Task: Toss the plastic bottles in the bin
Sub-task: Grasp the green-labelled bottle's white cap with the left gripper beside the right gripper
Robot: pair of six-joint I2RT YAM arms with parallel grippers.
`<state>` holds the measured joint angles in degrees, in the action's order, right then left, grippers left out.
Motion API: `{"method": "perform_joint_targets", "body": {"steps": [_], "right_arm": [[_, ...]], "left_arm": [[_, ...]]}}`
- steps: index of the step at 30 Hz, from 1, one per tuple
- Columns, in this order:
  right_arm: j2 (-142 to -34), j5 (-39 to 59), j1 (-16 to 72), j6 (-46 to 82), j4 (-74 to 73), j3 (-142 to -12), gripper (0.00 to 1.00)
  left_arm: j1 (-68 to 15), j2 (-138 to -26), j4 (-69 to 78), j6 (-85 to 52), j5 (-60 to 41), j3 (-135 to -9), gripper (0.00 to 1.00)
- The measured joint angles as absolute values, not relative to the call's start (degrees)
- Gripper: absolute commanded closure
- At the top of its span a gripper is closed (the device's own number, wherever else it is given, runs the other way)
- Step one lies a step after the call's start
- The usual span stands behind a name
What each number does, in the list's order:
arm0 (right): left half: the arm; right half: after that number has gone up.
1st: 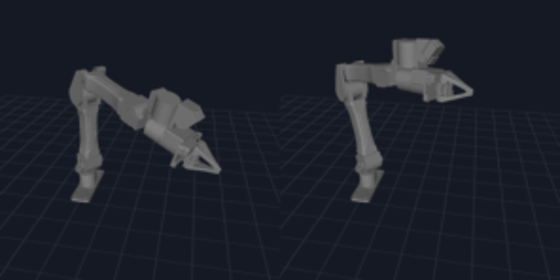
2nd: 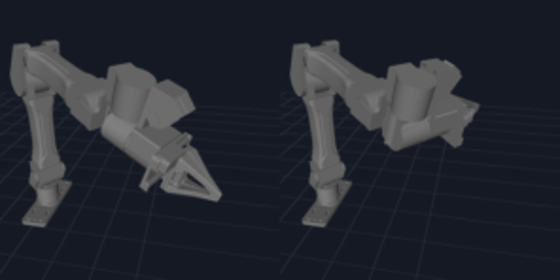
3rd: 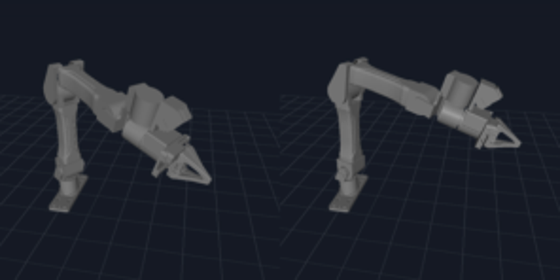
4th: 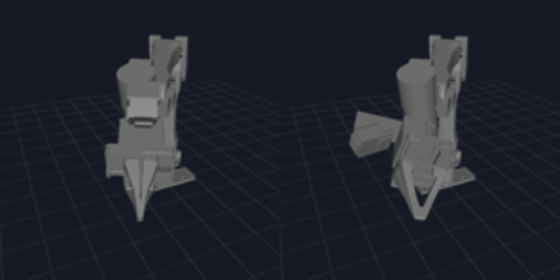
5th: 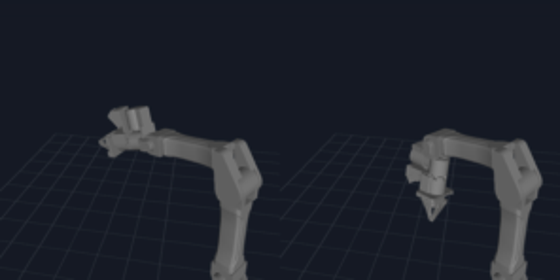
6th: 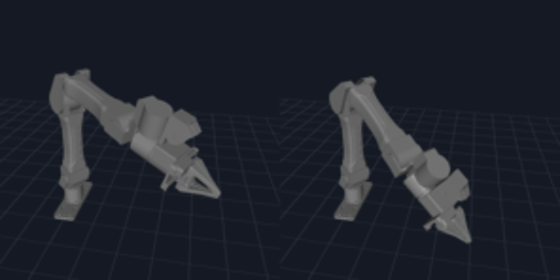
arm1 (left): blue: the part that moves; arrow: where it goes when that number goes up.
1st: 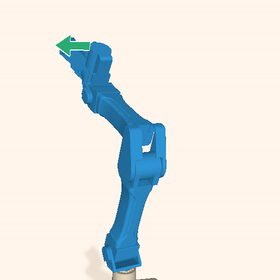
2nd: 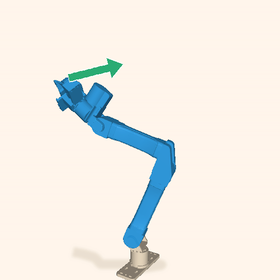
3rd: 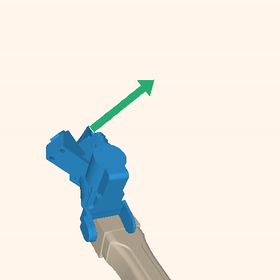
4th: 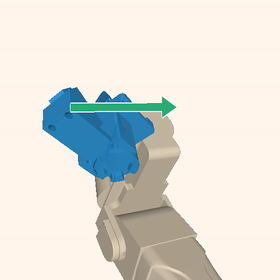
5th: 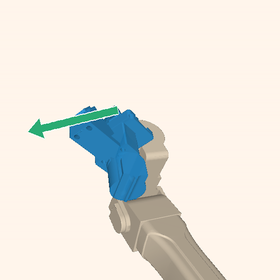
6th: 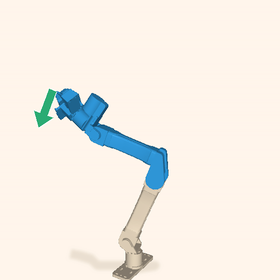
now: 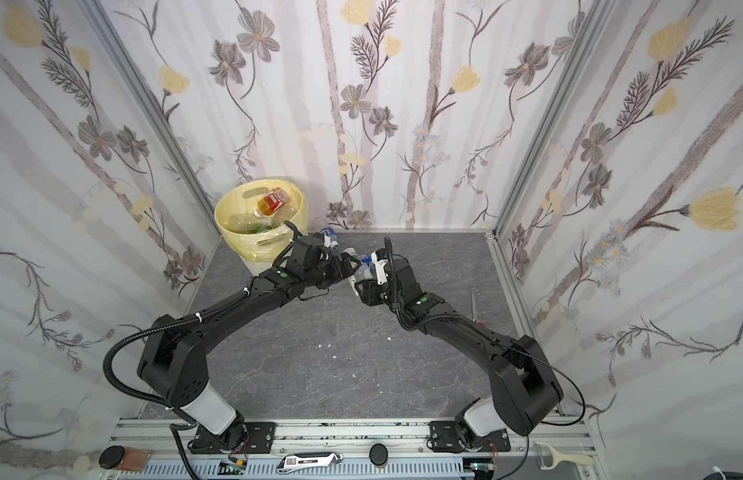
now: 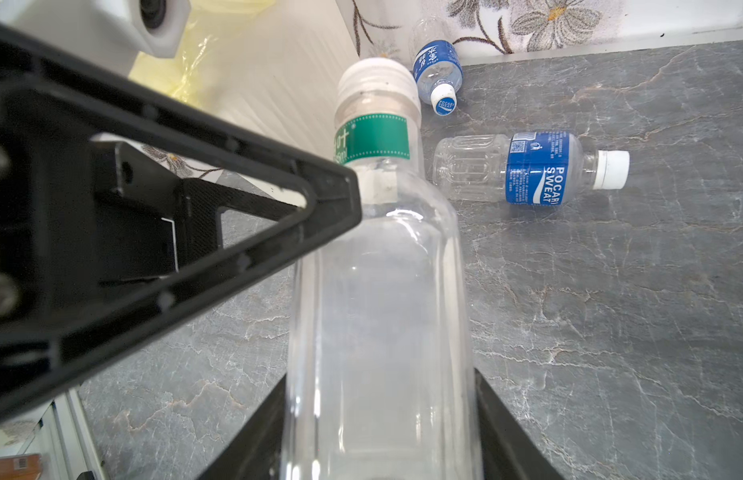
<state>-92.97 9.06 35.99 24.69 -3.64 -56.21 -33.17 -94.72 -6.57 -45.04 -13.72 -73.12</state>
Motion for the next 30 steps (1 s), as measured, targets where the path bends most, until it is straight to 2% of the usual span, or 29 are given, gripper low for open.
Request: {"method": "perform_joint_targets", "body": {"steps": [10, 13, 17, 25, 30], "right_arm": [[-93.54, 11.00, 36.07, 26.11, -5.08, -56.60, 0.43], [-93.71, 11.64, 36.12, 26.39, -5.10, -56.66, 0.43], [-93.73, 11.84, 36.18, 26.55, -5.15, -56.66, 0.43], [-93.73, 12.32, 36.34, 27.59, -5.96, -56.66, 0.43], [-93.76, 12.78, 36.36, 28.03, -6.17, -56.82, 0.43]], "left_arm": [[-33.23, -94.91, -5.85, -45.21, -13.72, -73.12, 0.34], [-33.28, -94.91, -5.65, -45.21, -13.67, -73.12, 0.37], [-33.26, -94.96, -5.58, -45.32, -13.67, -73.12, 0.38], [-33.28, -94.98, -5.54, -45.69, -13.50, -73.12, 0.30], [-33.26, -94.89, -5.37, -46.37, -13.47, -73.08, 0.39]]}}
